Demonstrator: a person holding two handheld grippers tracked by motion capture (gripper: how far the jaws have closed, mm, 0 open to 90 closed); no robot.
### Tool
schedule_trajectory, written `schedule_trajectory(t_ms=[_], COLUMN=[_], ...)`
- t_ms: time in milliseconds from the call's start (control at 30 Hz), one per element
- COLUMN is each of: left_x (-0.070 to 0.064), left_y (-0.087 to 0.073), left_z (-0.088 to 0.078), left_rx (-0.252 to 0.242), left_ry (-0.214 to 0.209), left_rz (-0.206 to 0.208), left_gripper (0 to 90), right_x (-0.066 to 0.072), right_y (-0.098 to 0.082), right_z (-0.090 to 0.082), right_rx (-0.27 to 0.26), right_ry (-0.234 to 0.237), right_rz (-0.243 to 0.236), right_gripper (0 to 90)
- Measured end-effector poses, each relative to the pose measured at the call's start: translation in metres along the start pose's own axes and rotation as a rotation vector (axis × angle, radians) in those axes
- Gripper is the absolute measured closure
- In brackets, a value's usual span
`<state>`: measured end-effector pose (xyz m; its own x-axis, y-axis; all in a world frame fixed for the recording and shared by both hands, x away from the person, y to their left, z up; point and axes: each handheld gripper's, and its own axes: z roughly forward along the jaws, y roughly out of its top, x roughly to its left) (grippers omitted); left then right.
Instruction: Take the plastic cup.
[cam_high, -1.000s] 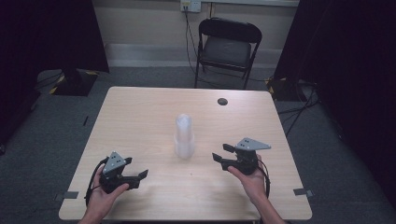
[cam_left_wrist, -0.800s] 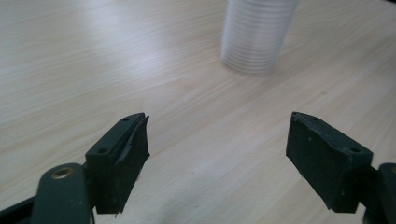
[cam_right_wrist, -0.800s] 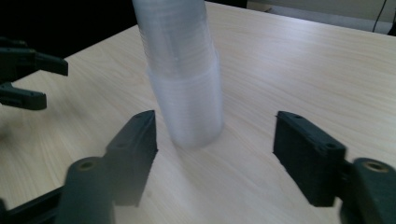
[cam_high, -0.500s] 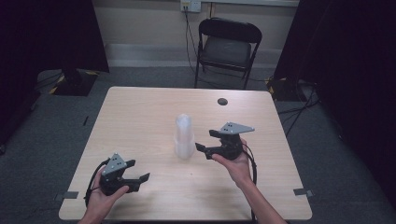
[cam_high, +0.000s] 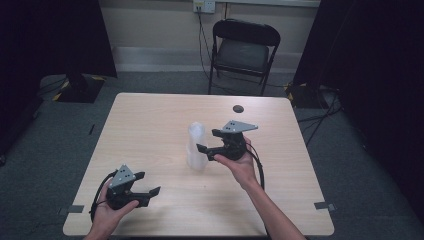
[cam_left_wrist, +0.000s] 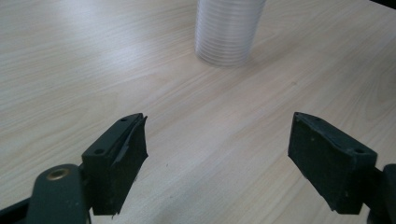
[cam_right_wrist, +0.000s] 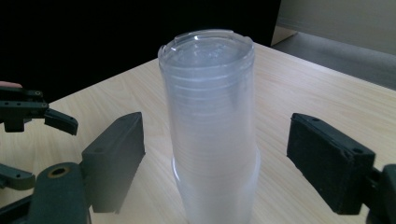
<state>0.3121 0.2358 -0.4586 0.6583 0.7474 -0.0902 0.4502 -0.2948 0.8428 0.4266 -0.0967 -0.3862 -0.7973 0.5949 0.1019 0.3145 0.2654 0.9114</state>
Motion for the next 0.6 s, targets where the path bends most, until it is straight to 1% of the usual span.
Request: schedule_trajectory(t_ms=[33, 133, 167, 233, 300, 400, 433, 600], left_x=[0.001, 0.001, 0.001, 0.001, 0.001, 0.001, 0.001, 0.003], left_y=[0.0, 0.0, 0.0, -0.001, -0.001, -0.001, -0.001, -0.002], left_z=[0.0, 0.0, 0.0, 0.0, -0.001, -0.001, -0.001, -0.001], left_rx=[0.0, 0.001, 0.001, 0.003, 0.007, 0.01, 0.009, 0.007], left_ry=[-0.002, -0.003, 0.0, -0.003, -0.003, -0.002, 0.0, 0.004], left_rz=[-0.001, -0.007, -0.003, -0.006, -0.004, -0.001, -0.006, -0.003], left_gripper=[19.2, 19.3, 19.5, 19.6, 20.0, 20.2, 20.2, 20.2], right_x=[0.0, 0.0, 0.0, 0.0, 0.0, -0.001, -0.002, -0.004], right_y=[0.001, 0.003, 0.005, 0.005, 0.005, 0.004, 0.004, 0.002], right_z=[0.005, 0.01, 0.016, 0.017, 0.025, 0.03, 0.033, 0.04], right_rx=[-0.002, 0.002, 0.011, 0.013, 0.023, 0.025, 0.03, 0.031], right_ry=[0.005, 0.007, 0.007, 0.011, 0.014, 0.009, 0.011, 0.016], right_rz=[0.001, -0.004, -0.011, -0.012, -0.017, -0.012, -0.014, -0.008], right_gripper=[18.5, 18.5, 18.6, 18.7, 20.7, 20.7, 20.7, 20.7])
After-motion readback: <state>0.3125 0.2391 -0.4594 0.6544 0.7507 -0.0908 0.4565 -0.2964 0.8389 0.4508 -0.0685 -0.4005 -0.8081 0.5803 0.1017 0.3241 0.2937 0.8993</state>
